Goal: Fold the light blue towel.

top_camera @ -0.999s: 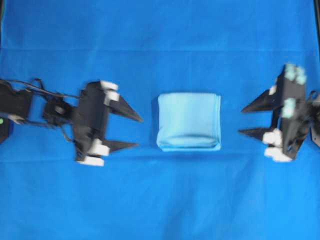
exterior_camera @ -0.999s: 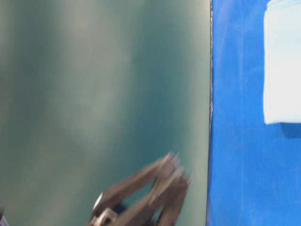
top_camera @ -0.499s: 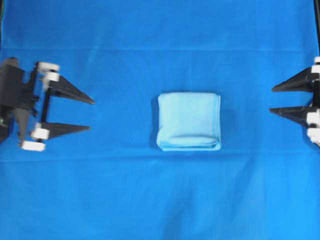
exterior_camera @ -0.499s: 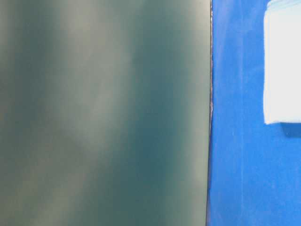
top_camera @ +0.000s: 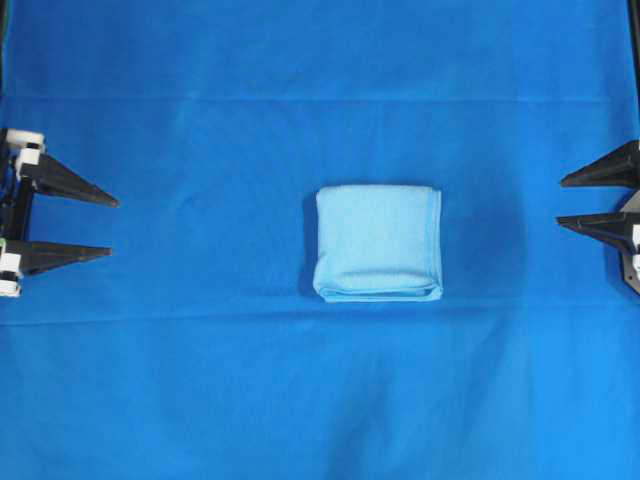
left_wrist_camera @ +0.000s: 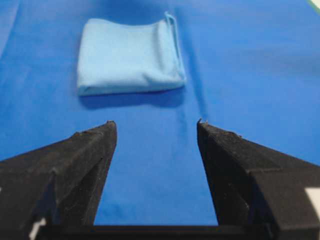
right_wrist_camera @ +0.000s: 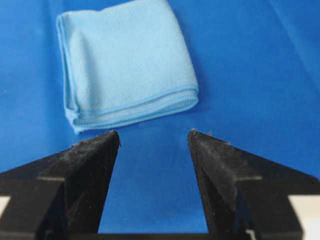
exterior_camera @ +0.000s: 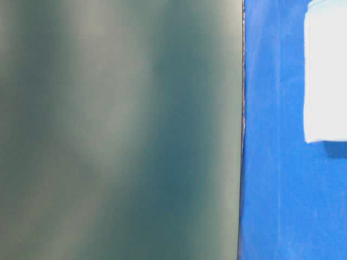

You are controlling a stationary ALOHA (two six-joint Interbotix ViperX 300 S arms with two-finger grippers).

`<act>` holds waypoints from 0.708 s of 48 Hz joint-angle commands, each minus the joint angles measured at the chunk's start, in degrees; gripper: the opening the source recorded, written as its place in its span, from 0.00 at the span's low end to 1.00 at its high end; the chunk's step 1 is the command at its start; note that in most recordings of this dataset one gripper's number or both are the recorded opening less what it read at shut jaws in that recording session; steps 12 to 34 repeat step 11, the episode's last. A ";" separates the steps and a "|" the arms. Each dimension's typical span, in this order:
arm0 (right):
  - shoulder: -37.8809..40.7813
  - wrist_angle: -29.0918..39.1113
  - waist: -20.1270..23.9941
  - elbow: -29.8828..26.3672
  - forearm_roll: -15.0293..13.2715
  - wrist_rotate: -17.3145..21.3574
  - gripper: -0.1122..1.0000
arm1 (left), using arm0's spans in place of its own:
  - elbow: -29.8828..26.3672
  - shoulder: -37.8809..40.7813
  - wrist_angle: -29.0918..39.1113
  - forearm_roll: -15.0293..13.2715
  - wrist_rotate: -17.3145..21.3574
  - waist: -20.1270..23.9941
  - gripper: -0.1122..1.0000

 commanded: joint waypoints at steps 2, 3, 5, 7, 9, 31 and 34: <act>0.44 -0.53 0.00 -0.62 -0.35 0.26 0.65 | 0.53 -1.58 -0.09 0.00 -0.26 0.53 0.66; 0.44 -0.53 0.00 -0.70 -0.35 0.35 0.65 | 0.70 -1.85 -0.09 0.00 -0.35 0.53 0.66; 0.44 -0.53 0.00 -0.62 -0.35 0.53 0.65 | 0.97 -2.20 -0.09 0.00 -0.35 0.53 0.66; 0.44 -0.53 -0.09 -0.62 -0.35 0.70 0.65 | 1.23 -2.55 -0.09 0.00 -0.35 0.53 0.66; 0.53 -0.53 0.00 -0.62 -0.35 0.70 0.65 | 1.23 -2.72 -0.09 0.00 -0.35 0.44 0.66; 0.70 -0.53 0.00 -0.53 -0.35 0.70 0.65 | 1.14 -2.72 -0.09 0.00 -0.35 0.53 0.66; 0.70 -0.53 0.00 -0.53 -0.35 0.70 0.65 | 1.14 -2.72 -0.09 0.00 -0.35 0.53 0.66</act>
